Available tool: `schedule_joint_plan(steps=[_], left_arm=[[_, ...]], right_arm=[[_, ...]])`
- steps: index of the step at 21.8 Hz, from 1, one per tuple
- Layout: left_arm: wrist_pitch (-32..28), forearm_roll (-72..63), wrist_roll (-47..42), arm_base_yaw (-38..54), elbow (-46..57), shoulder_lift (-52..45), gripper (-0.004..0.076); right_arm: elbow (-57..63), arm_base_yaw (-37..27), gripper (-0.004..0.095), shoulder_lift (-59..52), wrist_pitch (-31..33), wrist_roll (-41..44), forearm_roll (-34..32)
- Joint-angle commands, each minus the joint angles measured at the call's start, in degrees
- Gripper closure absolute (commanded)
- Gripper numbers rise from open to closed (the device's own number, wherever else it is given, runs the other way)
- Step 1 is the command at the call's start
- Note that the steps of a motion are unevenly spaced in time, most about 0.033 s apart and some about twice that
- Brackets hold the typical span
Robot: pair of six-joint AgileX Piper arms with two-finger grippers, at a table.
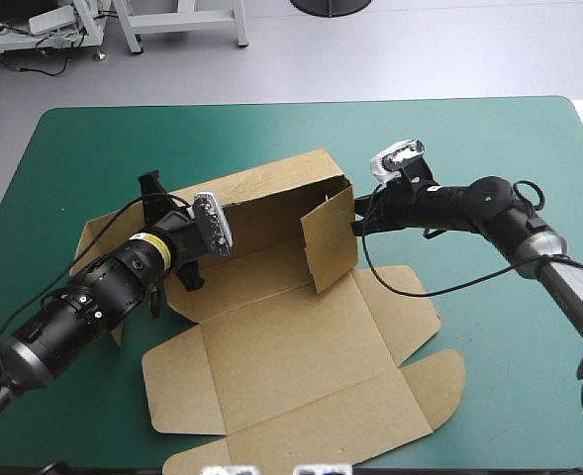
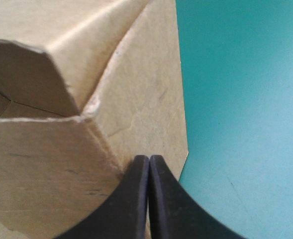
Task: Fold the box
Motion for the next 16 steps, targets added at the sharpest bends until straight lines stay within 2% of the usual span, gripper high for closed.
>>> schedule_joint_plan(steps=[1,2,3,4,5,7,12,16], left_arm=[[-1.03,-1.02,-1.37,0.15,-1.07,-0.90,0.0729],[-1.03,-1.02,-1.37,0.15,-1.07,-0.90,0.0729],[-1.03,-1.02,-1.37,0.15,-1.07,-0.90,0.0729],[-1.03,-1.02,-1.37,0.15,-1.07,-0.90,0.0729],[-1.03,-1.02,-1.37,0.15,-1.07,-0.90,0.0729],[-1.03,-1.02,-1.37,0.15,-1.07,-0.90,0.0729],[-1.03,-1.02,-1.64,0.15,-1.07,-0.90,0.0729],[-1.03,-1.02,-1.64,0.15,-1.07,-0.90,0.0729]], right_arm=[[-1.34,-0.29,0.0779,-4.60,0.40,-2.47,0.37],[-1.34,-0.29,0.0736,-4.87,0.75,-2.13,-0.37],[-1.34,-0.29,0.0615,-5.16,1.95,-2.13,-0.95],[-1.34,-0.29,0.0561,-5.16,2.50,-2.13,-0.96],[-1.34,-0.29,0.0433,-4.70,3.94,-1.56,-1.04],[-1.34,-0.29,0.0309,-4.29,5.34,-0.51,-1.47],[-1.34,-0.04,0.0285,-3.91,4.44,-5.93,1.59],[-1.34,0.53,0.0287,-2.66,3.39,-6.14,1.25]])
